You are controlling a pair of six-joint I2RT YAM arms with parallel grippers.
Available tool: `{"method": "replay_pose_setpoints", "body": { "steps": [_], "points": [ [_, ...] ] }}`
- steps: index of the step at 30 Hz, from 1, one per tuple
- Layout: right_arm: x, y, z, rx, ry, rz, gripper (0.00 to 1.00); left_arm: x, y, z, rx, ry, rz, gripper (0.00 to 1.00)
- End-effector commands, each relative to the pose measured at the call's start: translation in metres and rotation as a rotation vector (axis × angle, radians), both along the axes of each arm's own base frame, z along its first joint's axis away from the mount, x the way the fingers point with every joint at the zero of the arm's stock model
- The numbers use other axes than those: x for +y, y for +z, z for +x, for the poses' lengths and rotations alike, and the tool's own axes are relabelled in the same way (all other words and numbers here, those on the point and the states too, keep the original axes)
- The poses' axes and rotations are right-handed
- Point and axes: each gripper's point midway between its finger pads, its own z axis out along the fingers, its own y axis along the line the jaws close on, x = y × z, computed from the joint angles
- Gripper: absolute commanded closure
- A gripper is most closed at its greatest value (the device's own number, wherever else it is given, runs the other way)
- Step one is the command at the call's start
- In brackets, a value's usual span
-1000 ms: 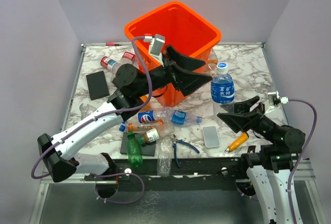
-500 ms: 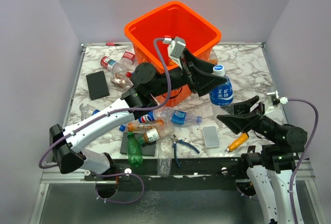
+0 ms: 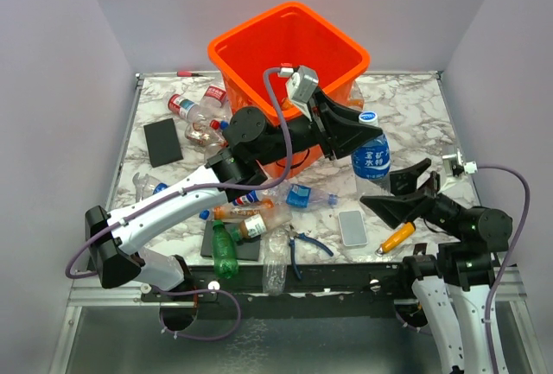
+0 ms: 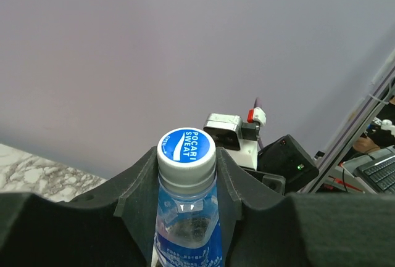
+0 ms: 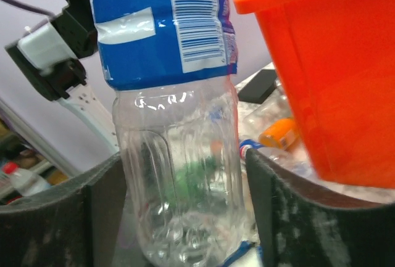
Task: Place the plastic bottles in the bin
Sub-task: Pick up the plastic bottle at the center of the board.
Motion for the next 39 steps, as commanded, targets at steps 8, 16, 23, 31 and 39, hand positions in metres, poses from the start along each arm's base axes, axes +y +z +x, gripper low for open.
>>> {"method": "replay_pose_setpoints", "body": {
  "steps": [8, 16, 23, 31, 39],
  "points": [
    [-0.004, 0.037, -0.013, 0.005, -0.033, 0.009, 0.0, 0.027, 0.028, -0.007, -0.11, 0.095, -0.046, 1.0],
    [-0.037, 0.065, -0.002, 0.006, -0.321, 0.094, 0.0, 0.087, 0.068, 0.014, -0.197, 0.395, -0.114, 1.0],
    [-0.051, 0.067, 0.004, 0.044, -0.42, 0.153, 0.0, 0.143, 0.097, 0.021, -0.274, 0.618, -0.15, 1.0],
    [-0.055, 0.013, 0.036, 0.28, -0.471, 0.111, 0.0, 0.196, 0.102, 0.034, -0.344, 0.878, -0.161, 1.0],
    [-0.055, -0.05, 0.06, 0.511, -0.49, 0.217, 0.0, 0.219, 0.121, 0.072, -0.387, 1.177, -0.076, 1.0]
  ]
}}
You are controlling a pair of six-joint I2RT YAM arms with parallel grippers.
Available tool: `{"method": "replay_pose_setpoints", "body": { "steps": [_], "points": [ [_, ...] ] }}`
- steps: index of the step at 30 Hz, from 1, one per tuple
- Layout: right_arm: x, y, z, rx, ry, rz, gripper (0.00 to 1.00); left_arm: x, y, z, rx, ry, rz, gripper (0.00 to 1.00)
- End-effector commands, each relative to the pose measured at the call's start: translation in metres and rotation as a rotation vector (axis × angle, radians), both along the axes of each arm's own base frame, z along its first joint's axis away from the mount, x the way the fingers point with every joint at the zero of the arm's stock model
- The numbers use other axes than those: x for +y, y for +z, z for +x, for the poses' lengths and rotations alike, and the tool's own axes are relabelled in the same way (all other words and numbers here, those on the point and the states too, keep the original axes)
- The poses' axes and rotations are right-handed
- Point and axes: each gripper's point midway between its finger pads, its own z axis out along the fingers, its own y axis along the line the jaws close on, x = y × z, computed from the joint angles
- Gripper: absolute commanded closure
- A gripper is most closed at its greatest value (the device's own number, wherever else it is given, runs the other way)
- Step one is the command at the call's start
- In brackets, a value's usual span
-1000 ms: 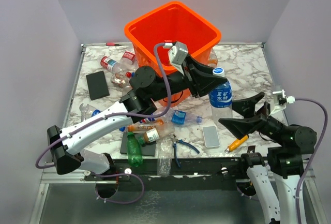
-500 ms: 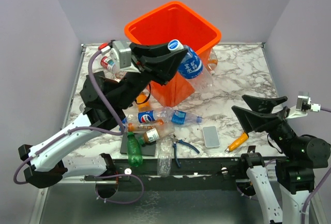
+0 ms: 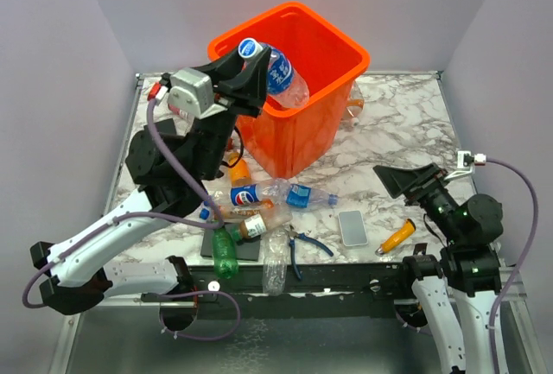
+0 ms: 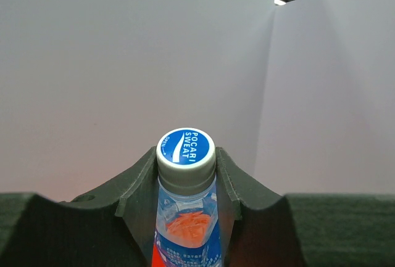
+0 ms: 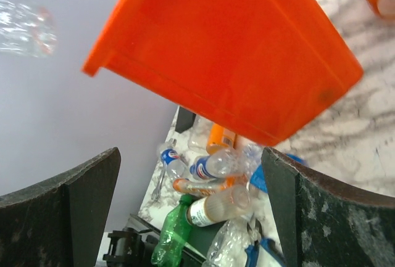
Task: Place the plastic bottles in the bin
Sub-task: Pick up the plastic bottle at the center of the board, then place the plastic bottle in the trash bin.
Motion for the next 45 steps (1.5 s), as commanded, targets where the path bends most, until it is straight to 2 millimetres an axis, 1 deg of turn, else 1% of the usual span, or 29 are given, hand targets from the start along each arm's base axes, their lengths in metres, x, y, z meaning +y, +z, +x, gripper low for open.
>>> {"method": "replay_pose_setpoints", "body": {
  "steps": [1, 4, 5, 7, 10, 13, 16, 18, 20, 21, 22, 24, 26, 29, 30, 31, 32, 33, 34, 36, 38, 40, 42, 45],
  "points": [
    [-0.001, -0.03, 0.006, 0.108, -0.022, 0.105, 0.0, 0.028, 0.016, 0.034, 0.023, 0.269, 0.001, 1.0],
    [-0.01, -0.049, 0.009, 0.16, -0.089, 0.142, 0.0, 0.036, 0.019, 0.064, 0.069, 0.306, -0.01, 1.0],
    [-0.013, -0.053, 0.009, 0.164, -0.109, 0.14, 0.0, 0.038, 0.022, 0.074, 0.08, 0.306, -0.023, 1.0],
    [-0.02, -0.06, 0.008, 0.165, -0.15, 0.13, 0.0, 0.041, 0.019, 0.096, 0.117, 0.322, -0.033, 1.0],
    [-0.027, -0.072, 0.006, 0.176, -0.192, 0.092, 0.0, 0.045, 0.016, 0.121, 0.146, 0.36, -0.032, 1.0],
    [-0.03, -0.081, 0.002, 0.193, -0.201, 0.038, 0.0, 0.044, 0.017, 0.144, 0.152, 0.351, -0.019, 1.0],
    [-0.032, -0.09, -0.002, 0.203, -0.205, -0.013, 0.0, 0.046, 0.009, 0.174, 0.201, 0.344, -0.001, 1.0],
    [-0.033, -0.092, -0.005, 0.19, -0.203, -0.053, 0.0, 0.046, -0.005, 0.192, 0.26, 0.331, -0.017, 1.0],
    [-0.033, -0.091, -0.006, 0.155, -0.189, -0.115, 0.0, 0.046, -0.021, 0.206, 0.304, 0.322, -0.025, 1.0],
    [-0.037, -0.091, -0.007, 0.155, -0.206, -0.135, 0.0, 0.045, -0.03, 0.212, 0.329, 0.309, -0.016, 1.0],
    [-0.042, -0.091, -0.006, 0.165, -0.232, -0.148, 0.0, 0.041, -0.038, 0.219, 0.356, 0.288, -0.004, 1.0],
    [-0.044, -0.086, -0.006, 0.154, -0.242, -0.165, 0.0, 0.033, -0.055, 0.235, 0.414, 0.238, 0.023, 1.0],
    [-0.048, -0.084, -0.004, 0.159, -0.266, -0.17, 0.0, 0.023, -0.077, 0.248, 0.476, 0.192, 0.06, 1.0],
    [-0.052, -0.083, -0.004, 0.156, -0.288, -0.171, 0.0, 0.015, -0.094, 0.256, 0.517, 0.149, 0.088, 1.0],
    [-0.052, -0.083, -0.004, 0.159, -0.29, -0.169, 0.0, 0.015, -0.098, 0.258, 0.525, 0.15, 0.092, 1.0],
    [-0.053, -0.083, -0.004, 0.161, -0.293, -0.168, 0.0, 0.015, -0.102, 0.26, 0.534, 0.152, 0.093, 0.98],
    [-0.053, -0.082, -0.004, 0.161, -0.298, -0.168, 0.0, 0.014, -0.104, 0.26, 0.538, 0.148, 0.095, 0.88],
    [-0.055, -0.082, -0.003, 0.16, -0.308, -0.169, 0.0, 0.013, -0.106, 0.261, 0.54, 0.142, 0.098, 0.74],
    [-0.057, -0.081, -0.002, 0.16, -0.318, -0.171, 0.0, 0.011, -0.106, 0.261, 0.541, 0.132, 0.101, 0.63],
    [-0.059, -0.077, -0.001, 0.147, -0.332, -0.176, 0.0, 0.009, -0.105, 0.26, 0.537, 0.12, 0.104, 0.36],
    [-0.062, -0.072, -0.001, 0.136, -0.345, -0.187, 0.0, 0.009, -0.098, 0.256, 0.528, 0.108, 0.09, 0.18],
    [-0.063, -0.068, -0.001, 0.124, -0.347, -0.198, 0.0, 0.01, -0.088, 0.249, 0.511, 0.094, 0.076, 0.03],
    [-0.06, -0.065, -0.001, 0.112, -0.331, -0.212, 0.0, 0.014, -0.074, 0.237, 0.489, 0.077, 0.05, 0.01],
    [-0.053, -0.063, 0.0, 0.104, -0.283, -0.235, 0.01, 0.022, -0.05, 0.211, 0.446, 0.045, 0.0, 0.01]
  ]
}}
